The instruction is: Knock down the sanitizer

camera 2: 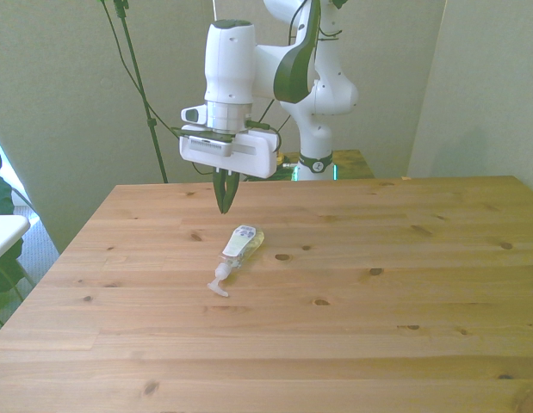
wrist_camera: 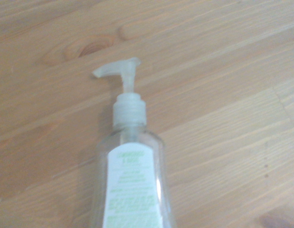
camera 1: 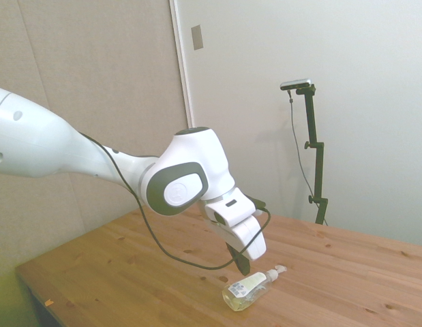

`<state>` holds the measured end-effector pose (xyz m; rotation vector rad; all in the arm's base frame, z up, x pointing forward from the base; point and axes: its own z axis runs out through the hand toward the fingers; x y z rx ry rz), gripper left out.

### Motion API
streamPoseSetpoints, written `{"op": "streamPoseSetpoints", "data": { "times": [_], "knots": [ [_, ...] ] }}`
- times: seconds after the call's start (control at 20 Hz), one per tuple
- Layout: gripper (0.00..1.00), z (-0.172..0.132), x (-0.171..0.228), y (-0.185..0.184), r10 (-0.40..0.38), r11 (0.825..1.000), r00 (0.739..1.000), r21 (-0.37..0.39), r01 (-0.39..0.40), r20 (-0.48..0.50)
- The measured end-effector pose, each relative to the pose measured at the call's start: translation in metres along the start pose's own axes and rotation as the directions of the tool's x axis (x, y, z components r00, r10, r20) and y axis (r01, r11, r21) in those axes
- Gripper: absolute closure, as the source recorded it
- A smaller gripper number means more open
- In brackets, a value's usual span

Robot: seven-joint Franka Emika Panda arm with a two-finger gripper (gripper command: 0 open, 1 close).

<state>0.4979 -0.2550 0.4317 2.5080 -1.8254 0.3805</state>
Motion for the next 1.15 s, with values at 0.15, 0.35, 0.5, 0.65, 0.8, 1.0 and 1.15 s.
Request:
{"op": "streamPoseSetpoints", "data": {
  "times": [0.15, 0.35, 0.5, 0.65, 0.8, 1.0, 1.15],
  "knots": [
    [0.0, 0.008, 0.005, -0.007, 0.005, 1.0, 1.0, 0.007, -0.005, 0.022],
    [0.0, 0.002, -0.005, -0.01, -0.03, 1.0, 0.999, 0.012, 0.029, 0.045],
    [0.0, -0.009, -0.018, -0.009, -0.054, 0.998, 0.997, 0.018, 0.053, 0.057],
    [0.0, -0.02, -0.033, -0.004, -0.073, 0.997, 0.995, 0.024, 0.072, 0.065],
    [0.0, -0.024, -0.046, 0.002, -0.088, 0.996, 0.994, 0.026, 0.086, 0.072],
    [0.0, -0.031, -0.064, 0.013, -0.116, 0.993, 0.99, 0.018, 0.115, 0.074],
    [0.0, -0.037, -0.078, 0.022, -0.131, 0.991, 0.988, 0.02, 0.13, 0.076]
  ]
}}
